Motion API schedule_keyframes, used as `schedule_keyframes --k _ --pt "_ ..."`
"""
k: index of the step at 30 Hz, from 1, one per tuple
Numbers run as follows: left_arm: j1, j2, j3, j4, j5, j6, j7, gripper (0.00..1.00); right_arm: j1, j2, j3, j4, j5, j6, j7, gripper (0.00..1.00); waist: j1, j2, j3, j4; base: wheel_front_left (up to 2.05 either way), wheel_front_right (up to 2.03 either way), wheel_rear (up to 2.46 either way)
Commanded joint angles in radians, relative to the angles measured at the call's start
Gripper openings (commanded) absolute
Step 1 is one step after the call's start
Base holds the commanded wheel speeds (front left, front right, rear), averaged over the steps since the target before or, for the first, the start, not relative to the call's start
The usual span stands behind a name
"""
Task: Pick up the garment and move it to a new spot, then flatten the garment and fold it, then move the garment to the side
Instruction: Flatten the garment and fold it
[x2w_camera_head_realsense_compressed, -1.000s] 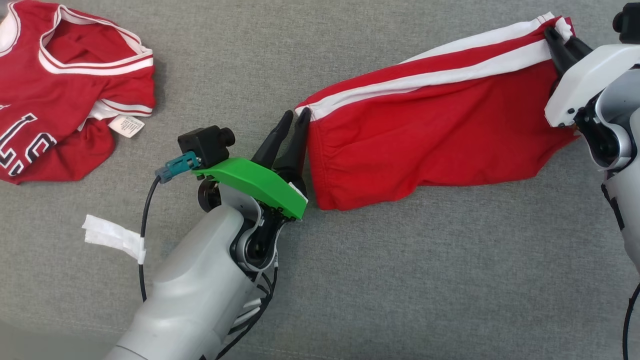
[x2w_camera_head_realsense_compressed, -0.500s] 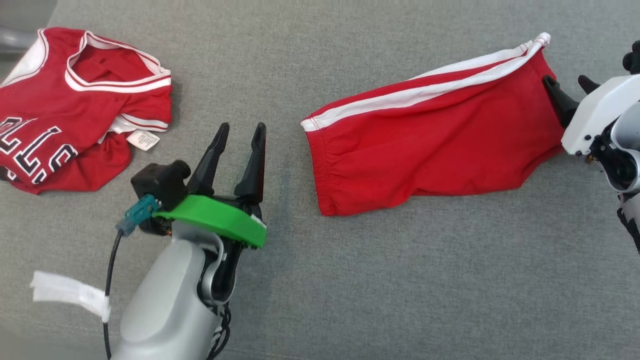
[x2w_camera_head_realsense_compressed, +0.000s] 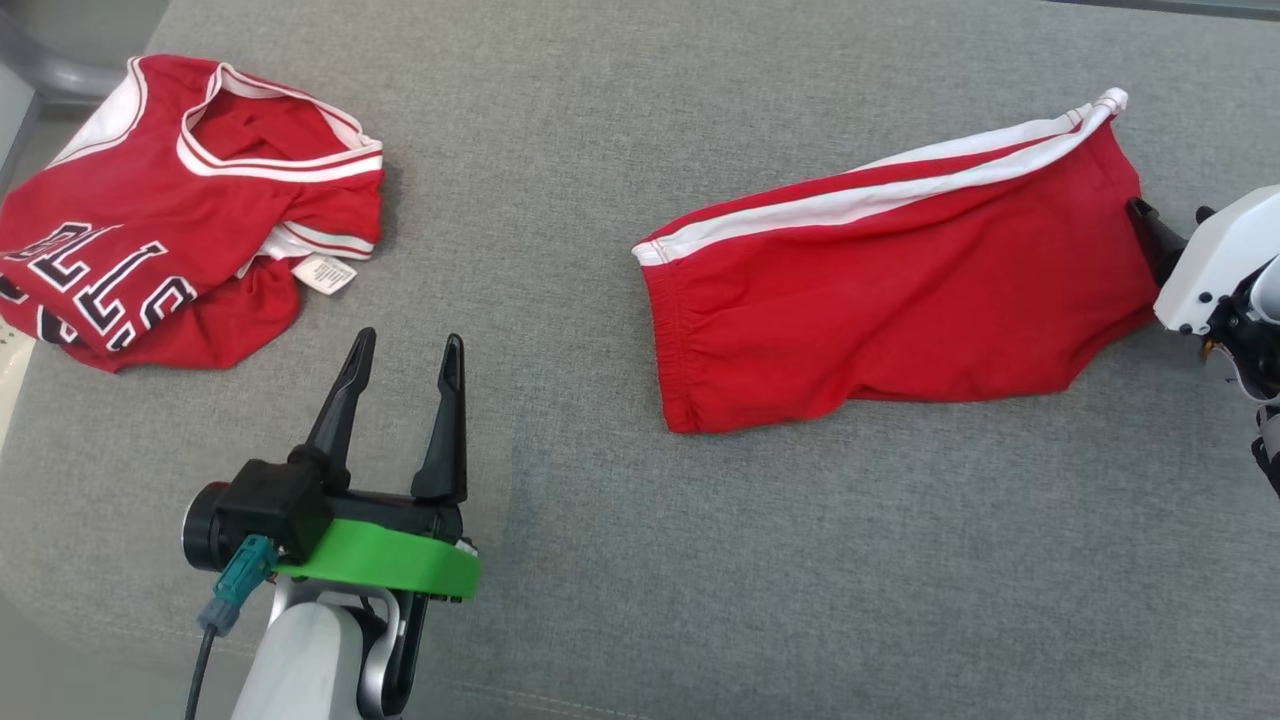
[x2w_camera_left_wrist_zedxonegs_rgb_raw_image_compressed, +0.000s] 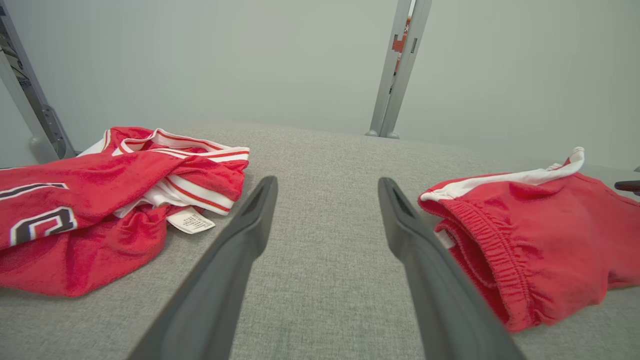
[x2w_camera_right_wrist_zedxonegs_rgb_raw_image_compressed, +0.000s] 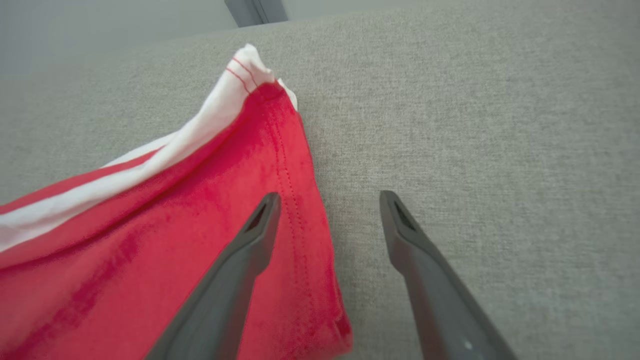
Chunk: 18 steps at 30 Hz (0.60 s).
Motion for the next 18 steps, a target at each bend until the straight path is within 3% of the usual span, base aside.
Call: schedule_keyframes --k 1,6,15,16,17,18 --pt "0.019 -0.001 0.009 -0.008 0.013 -0.002 0.000 1.00 -0.008 0.006 -0.013 0.011 -0.013 -0.001 0.005 1.00 0.0000 0.0000 0.023 0.028 0.00 0.00 0.00" --pt "0.023 -0.002 0.014 -0.027 0.003 0.006 0.000 1.00 -0.015 0.031 -0.043 0.046 -0.046 -0.001 0.023 1.00 0.0000 0.0000 0.046 0.052 0.00 0.00 0.00" --pt "0.024 -0.002 0.014 -0.036 -0.002 0.017 0.000 1.00 0.027 0.115 -0.002 0.095 -0.101 0.005 0.070 1.00 0.0000 0.0000 0.054 0.059 0.00 0.00 0.00" --pt "0.024 -0.002 0.014 -0.035 -0.002 0.017 0.000 1.00 0.038 0.124 0.014 0.088 -0.097 0.005 0.076 0.45 0.0000 0.0000 0.053 0.057 0.00 0.00 0.00" --pt "0.024 -0.002 0.014 -0.035 -0.002 0.016 0.000 1.00 0.046 0.126 0.021 0.083 -0.093 0.005 0.075 0.15 0.0000 0.0000 0.052 0.055 0.00 0.00 0.00" --pt "0.023 -0.002 0.015 -0.037 -0.006 0.015 0.000 1.00 0.055 0.127 0.031 0.079 -0.090 0.005 0.075 0.00 0.0000 0.0000 0.050 0.052 0.00 0.00 0.00"
